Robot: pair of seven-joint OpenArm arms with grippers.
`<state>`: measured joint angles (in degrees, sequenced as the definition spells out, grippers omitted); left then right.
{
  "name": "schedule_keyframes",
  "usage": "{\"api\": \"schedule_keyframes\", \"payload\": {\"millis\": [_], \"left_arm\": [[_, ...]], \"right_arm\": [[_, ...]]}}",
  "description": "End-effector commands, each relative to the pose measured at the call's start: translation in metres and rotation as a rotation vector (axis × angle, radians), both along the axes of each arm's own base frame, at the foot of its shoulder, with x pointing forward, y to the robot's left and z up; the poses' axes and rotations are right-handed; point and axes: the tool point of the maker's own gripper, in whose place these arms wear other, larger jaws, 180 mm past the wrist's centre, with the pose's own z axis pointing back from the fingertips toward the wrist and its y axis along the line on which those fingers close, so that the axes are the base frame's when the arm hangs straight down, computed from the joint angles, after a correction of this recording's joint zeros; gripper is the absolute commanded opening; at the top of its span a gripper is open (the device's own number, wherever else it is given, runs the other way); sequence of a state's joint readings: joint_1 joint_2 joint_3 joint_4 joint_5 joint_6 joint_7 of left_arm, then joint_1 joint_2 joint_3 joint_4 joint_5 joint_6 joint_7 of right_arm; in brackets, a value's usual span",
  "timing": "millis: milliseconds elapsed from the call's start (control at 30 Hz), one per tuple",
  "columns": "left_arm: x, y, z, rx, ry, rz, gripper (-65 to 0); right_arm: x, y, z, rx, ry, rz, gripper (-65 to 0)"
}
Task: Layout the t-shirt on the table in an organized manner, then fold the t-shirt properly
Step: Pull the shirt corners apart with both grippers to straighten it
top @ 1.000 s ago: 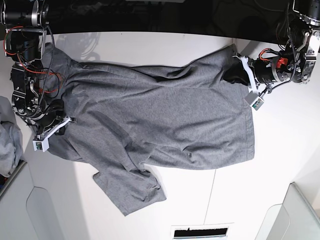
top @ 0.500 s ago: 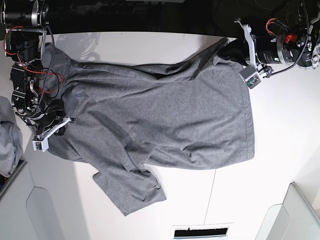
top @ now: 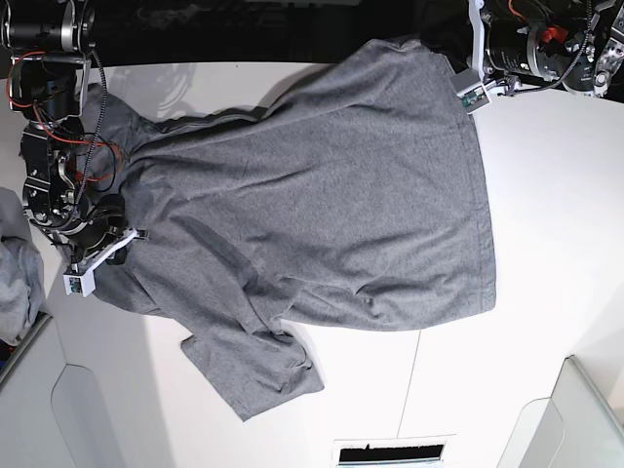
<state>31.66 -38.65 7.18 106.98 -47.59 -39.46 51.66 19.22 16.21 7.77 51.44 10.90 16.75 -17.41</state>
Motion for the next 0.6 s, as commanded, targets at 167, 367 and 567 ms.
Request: {"api": "schedule_keyframes", "payload": {"millis": [167,367,567], "left_arm": [[0.024,0.011,0.012,0.009,-0.069,0.004,-40.9],[0.118,0.035,0.061,-0.036,-0.389,0.155,-40.9],[0.188,0.084,0.053,0.059,-0.489,0.346,-49.5]], "right_arm": [[0.038,-0.016,0.065,-0.015,-0.173,-0.027,-65.0],[0.04,-0.024,0.09,0.046,-0.188,-0.074,-65.0],[0.018,-0.023,0.062,0.036,-0.102,-0.061,-65.0]]}}
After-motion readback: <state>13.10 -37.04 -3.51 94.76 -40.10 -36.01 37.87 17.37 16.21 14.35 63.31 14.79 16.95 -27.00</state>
